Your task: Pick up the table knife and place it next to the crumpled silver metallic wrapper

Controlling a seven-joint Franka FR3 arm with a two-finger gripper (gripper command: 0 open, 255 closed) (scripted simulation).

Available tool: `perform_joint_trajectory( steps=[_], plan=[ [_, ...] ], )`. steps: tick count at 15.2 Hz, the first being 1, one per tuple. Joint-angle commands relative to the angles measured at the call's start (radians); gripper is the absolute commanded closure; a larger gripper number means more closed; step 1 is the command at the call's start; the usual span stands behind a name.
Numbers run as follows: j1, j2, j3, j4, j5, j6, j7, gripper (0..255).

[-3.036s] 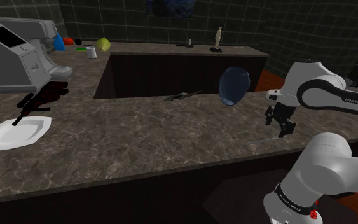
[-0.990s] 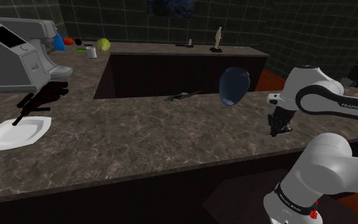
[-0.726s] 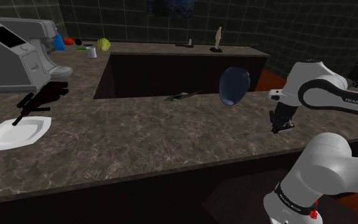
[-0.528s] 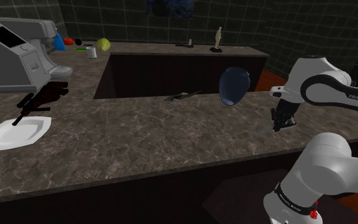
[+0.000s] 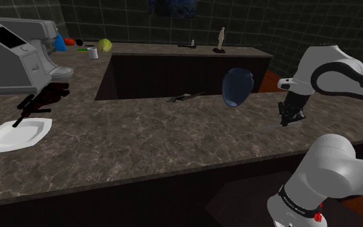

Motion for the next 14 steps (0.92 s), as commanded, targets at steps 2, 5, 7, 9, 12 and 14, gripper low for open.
perform_joint_trajectory(
  steps=[2,5,7,9,12,14],
  plan=[
    [0.013,0.007,0.027,0.040,0.027,-0.032,-0.001,255],
    [0.040,0.041,0.044,0.061,0.050,-0.022,0.023,255],
    [0.088,0.106,0.058,0.075,0.078,0.024,0.070,255],
    [0.134,0.175,0.069,0.095,0.104,0.069,0.113,255],
    [0.203,0.284,0.080,0.135,0.142,0.135,0.169,255],
    [0.247,0.359,0.084,0.167,0.167,0.175,0.200,255]
  ],
)
